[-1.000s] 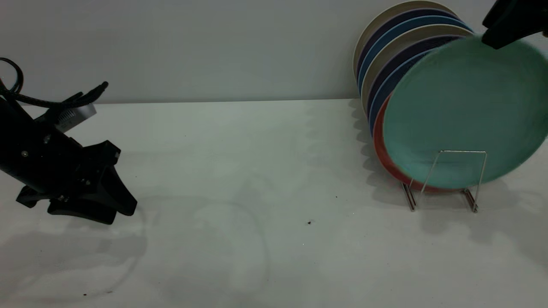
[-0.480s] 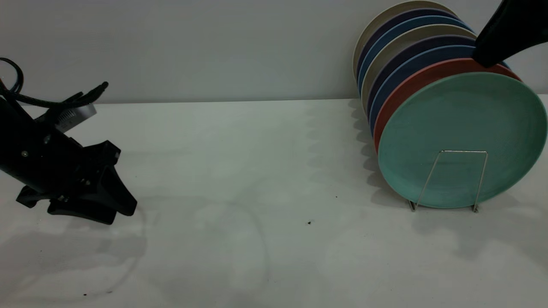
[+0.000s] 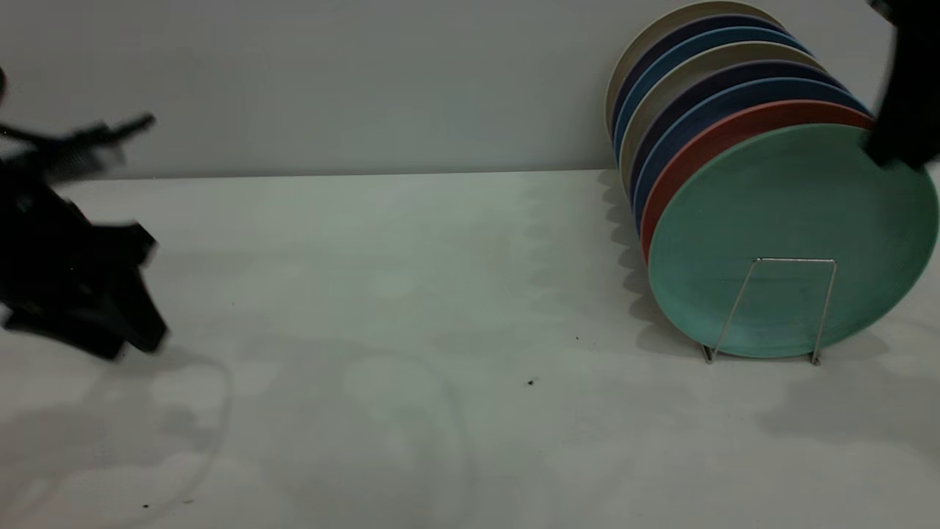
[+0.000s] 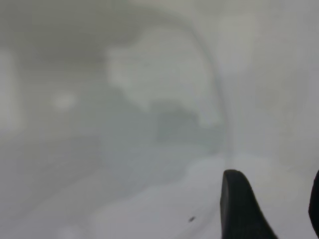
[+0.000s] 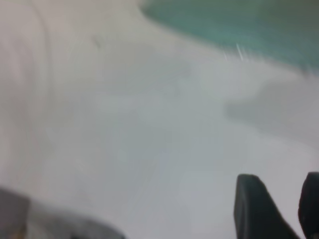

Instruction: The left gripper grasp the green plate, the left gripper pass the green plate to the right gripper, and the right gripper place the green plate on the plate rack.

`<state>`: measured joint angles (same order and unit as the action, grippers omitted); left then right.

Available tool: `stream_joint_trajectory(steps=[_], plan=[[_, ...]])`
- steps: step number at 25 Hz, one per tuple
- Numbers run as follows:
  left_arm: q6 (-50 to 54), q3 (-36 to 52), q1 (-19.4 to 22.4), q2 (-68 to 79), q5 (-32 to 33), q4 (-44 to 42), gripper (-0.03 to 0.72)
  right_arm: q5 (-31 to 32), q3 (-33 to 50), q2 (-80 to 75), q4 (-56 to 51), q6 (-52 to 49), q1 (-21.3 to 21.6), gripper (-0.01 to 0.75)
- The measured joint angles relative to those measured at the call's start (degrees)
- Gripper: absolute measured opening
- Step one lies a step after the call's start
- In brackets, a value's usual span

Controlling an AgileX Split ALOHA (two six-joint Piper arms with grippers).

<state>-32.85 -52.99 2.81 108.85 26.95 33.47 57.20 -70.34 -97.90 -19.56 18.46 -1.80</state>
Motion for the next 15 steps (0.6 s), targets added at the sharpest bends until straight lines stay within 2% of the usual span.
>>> stream_joint_trajectory(steps=[5, 8, 11, 15], plan=[[15.93, 0.00, 0.00, -10.56, 5.46, -16.82, 0.374, 10.19, 0.00, 3.01, 10.01, -5.79, 0.00, 0.237], [25.39, 0.00, 0.00, -17.01, 12.12, -26.74, 0.374, 11.56, 0.80, 7.63, 12.71, -7.60, 0.00, 0.237], [30.03, 0.00, 0.00, -23.45, 18.80, -32.29, 0.374, 11.95, 3.11, 14.73, 12.85, -7.84, 0.00, 0.237], [30.87, 0.55, 0.00, -33.00, 25.42, -33.47, 0.374, 12.69, 8.29, 26.32, 12.80, -7.84, 0.00, 0.237]])
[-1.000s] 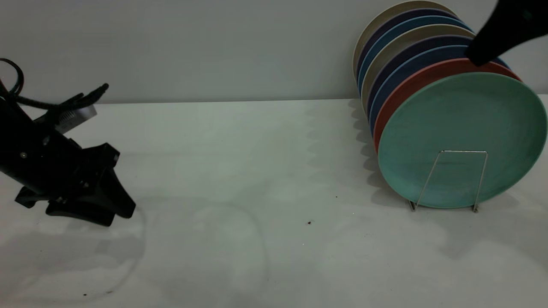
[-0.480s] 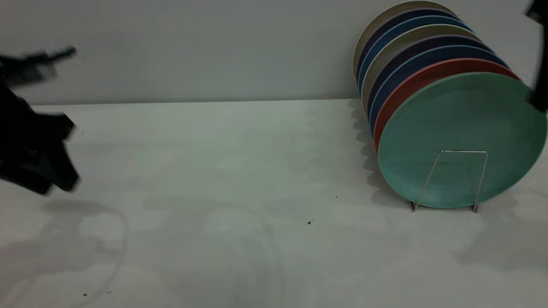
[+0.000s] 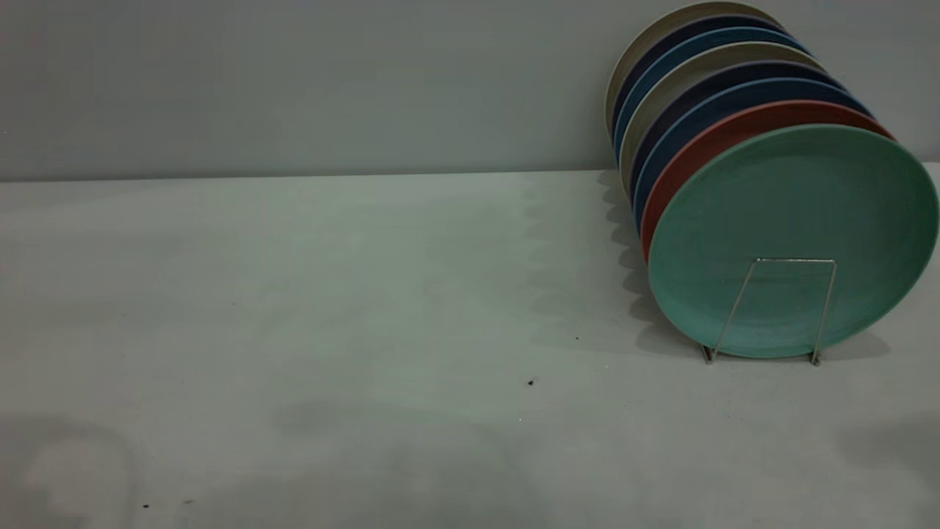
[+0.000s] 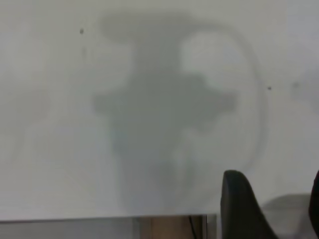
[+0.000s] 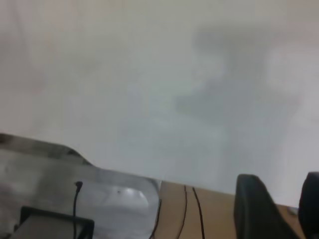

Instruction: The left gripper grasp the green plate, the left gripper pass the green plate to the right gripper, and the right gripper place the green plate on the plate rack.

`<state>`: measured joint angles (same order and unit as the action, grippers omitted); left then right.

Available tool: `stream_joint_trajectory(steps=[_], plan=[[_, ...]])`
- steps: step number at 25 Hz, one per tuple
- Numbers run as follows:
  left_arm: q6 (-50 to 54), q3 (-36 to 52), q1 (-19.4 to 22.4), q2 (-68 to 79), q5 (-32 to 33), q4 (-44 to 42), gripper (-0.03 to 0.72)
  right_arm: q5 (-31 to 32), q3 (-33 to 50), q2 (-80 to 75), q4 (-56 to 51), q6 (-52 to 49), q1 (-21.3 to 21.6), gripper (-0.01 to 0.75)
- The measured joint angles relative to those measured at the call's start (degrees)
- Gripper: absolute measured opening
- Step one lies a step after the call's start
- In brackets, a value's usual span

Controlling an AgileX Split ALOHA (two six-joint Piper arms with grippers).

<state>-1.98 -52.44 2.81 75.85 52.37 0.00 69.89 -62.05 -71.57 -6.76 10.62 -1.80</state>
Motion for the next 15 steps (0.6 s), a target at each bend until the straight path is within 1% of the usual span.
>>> stream_joint_trajectory(steps=[6, 11, 15], plan=[[-1.15, 4.12, 0.00, -18.37, 5.54, 0.79, 0.374, 0.87, 7.66, 17.25, -0.05, 0.40, 0.00, 0.237], [-0.80, 8.46, 0.00, -34.96, 7.14, 0.79, 0.374, 1.16, 13.46, 30.64, -0.17, 0.42, 0.00, 0.237], [1.98, 11.63, 0.00, -45.42, 8.54, 0.79, 0.374, 1.16, 19.75, 39.92, -0.17, 0.42, 0.00, 0.237]])
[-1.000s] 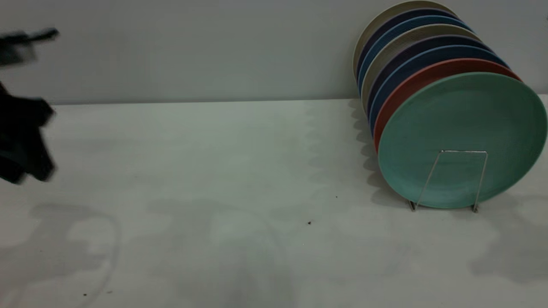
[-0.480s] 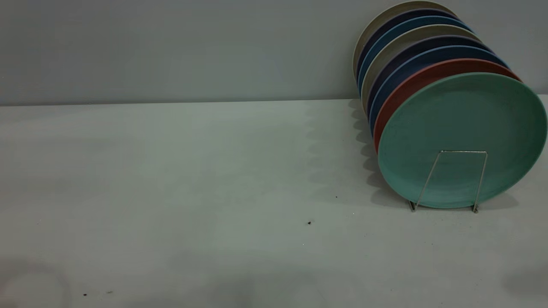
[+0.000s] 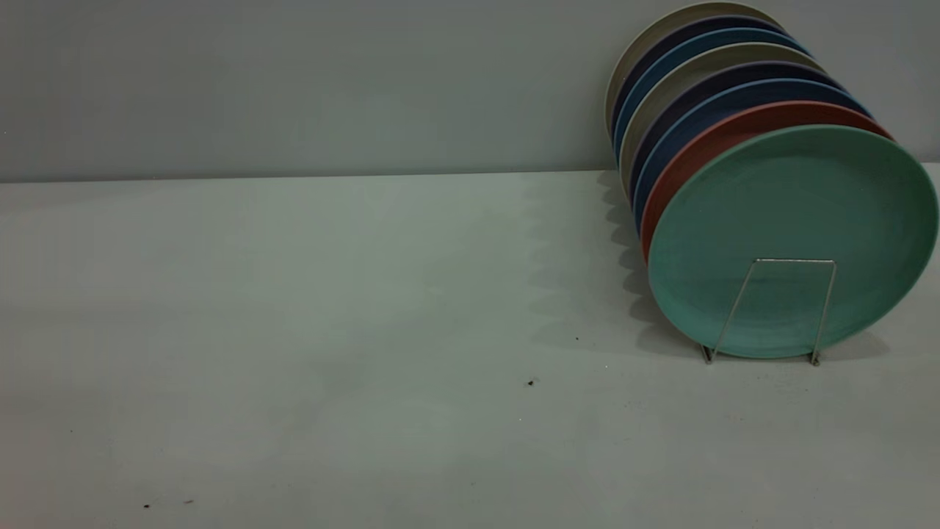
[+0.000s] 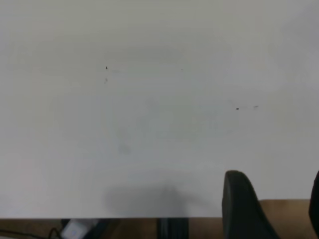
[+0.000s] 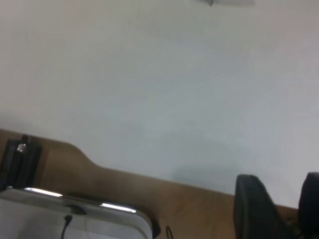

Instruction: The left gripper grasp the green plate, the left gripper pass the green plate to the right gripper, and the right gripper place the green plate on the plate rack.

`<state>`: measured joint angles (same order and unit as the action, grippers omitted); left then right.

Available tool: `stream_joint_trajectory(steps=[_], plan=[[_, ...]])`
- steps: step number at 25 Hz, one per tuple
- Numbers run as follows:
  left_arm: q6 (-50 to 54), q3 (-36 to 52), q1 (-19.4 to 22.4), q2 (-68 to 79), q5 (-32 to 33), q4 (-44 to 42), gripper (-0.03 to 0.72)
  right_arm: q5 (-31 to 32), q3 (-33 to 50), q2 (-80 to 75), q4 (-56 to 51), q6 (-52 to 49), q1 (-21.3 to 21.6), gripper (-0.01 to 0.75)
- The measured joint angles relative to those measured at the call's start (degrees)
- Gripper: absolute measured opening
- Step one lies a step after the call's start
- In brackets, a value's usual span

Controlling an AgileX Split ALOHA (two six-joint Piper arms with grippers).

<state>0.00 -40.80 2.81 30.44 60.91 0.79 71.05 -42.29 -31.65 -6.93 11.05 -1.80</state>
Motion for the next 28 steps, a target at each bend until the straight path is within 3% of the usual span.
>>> stream_joint_trajectory(steps=[8, 15, 28], plan=[[1.14, 8.66, -0.05, -13.45, 4.23, -3.66, 0.374, -0.17, 12.19, 13.90, 1.30, 2.43, 0.00, 0.237], [0.54, 12.95, -0.05, -23.76, 4.12, -5.26, 0.372, -5.21, 14.80, 18.68, -0.31, 2.12, 0.00, 0.237], [0.00, 13.00, -3.26, -31.32, 3.87, -3.59, 0.334, -5.81, 15.24, 19.28, -1.30, 1.30, 0.00, 0.237]])
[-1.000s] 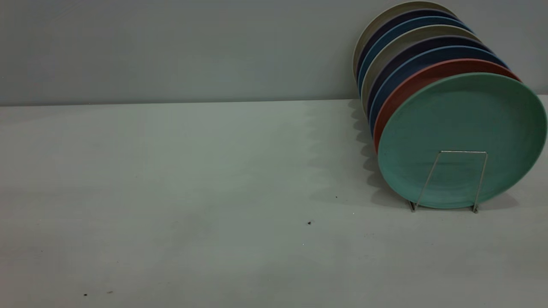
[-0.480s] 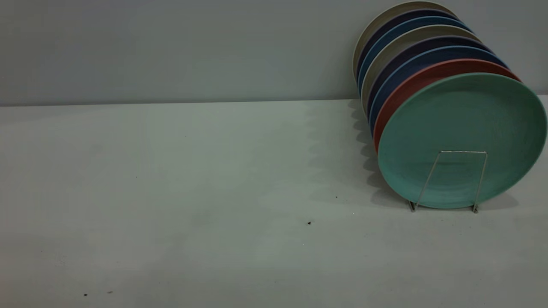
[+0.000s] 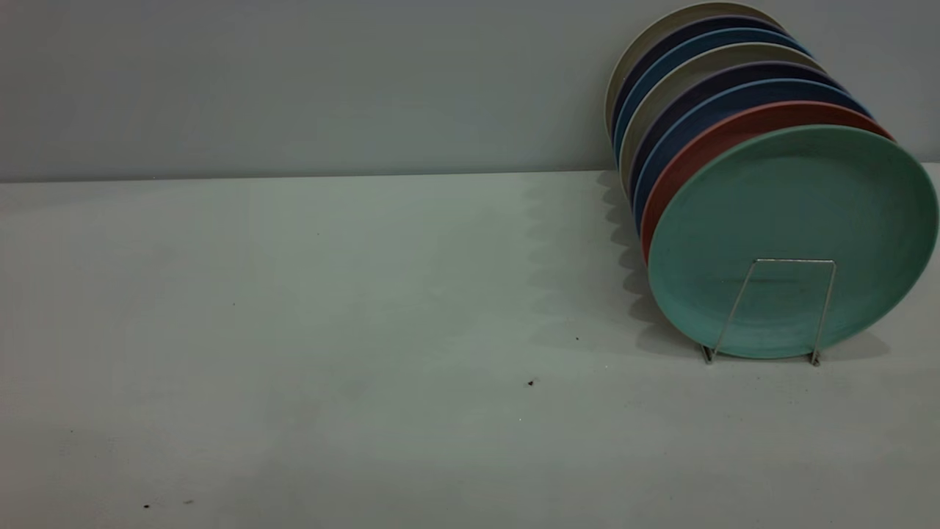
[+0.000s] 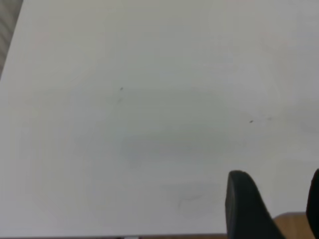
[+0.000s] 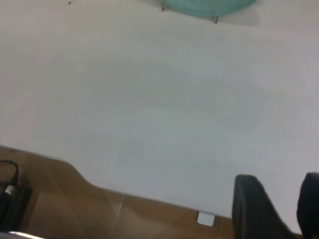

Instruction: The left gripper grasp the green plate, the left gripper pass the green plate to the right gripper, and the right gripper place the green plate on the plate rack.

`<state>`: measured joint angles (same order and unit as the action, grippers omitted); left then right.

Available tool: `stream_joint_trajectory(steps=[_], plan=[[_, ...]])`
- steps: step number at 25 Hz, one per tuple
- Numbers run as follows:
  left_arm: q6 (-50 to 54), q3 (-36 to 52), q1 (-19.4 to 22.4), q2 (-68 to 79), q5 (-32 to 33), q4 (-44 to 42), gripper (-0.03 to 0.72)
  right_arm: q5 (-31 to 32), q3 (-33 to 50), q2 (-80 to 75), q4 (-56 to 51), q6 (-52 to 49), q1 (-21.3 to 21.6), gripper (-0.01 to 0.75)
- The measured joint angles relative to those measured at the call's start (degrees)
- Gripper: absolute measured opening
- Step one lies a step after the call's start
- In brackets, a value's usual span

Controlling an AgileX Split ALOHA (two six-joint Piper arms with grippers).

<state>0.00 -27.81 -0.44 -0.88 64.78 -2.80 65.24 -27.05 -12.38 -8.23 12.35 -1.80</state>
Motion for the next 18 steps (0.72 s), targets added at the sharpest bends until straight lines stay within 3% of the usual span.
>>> stream_joint_trajectory(steps=[8, 18], plan=[[0.00, 0.00, -3.69, -0.37, 0.00, 2.12, 0.333, -0.06, 0.00, 0.00, -0.02, -0.17, 0.00, 0.237], [0.00, 0.00, -3.74, -0.37, 0.00, 2.12, 0.333, -0.13, 0.00, 0.00, -0.07, -0.22, 0.00, 0.237]])
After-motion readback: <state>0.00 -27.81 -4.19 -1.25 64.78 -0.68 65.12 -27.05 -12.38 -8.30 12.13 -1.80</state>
